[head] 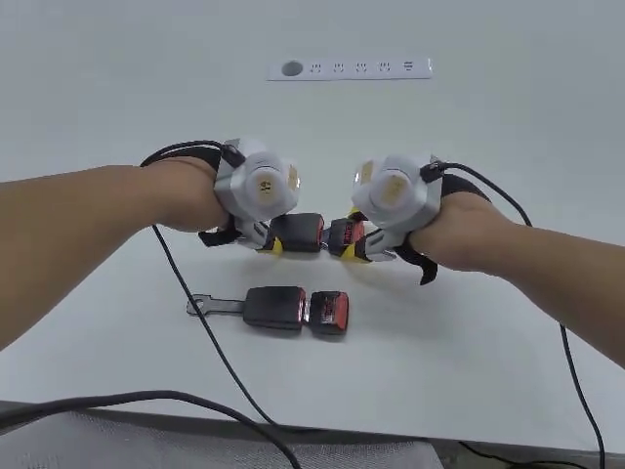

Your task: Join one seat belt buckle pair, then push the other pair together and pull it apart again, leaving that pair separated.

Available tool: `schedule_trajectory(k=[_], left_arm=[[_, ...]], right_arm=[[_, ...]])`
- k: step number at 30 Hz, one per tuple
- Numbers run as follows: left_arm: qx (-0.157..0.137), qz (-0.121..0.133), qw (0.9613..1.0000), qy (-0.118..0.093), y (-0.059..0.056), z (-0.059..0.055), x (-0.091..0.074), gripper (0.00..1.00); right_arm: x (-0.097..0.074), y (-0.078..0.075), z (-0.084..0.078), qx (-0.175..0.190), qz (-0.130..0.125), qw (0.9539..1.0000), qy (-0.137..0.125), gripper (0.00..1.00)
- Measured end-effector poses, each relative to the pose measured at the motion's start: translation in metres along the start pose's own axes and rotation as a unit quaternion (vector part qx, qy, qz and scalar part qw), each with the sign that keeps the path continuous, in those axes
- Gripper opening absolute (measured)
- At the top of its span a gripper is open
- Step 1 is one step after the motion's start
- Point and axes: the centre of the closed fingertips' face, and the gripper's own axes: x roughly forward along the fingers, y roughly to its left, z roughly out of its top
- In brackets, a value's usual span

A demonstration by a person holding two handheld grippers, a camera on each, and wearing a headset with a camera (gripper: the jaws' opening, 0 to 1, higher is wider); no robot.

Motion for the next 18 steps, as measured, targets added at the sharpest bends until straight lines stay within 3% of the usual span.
schedule_trajectory(k=[18], left_arm=[[0.000, -0.003, 1.0000, -0.001, 0.001, -0.001, 0.001, 0.31]], right_arm=[[-0.012, 0.005, -0.006, -0.012, -0.003, 0.9999, 0.004, 0.32]])
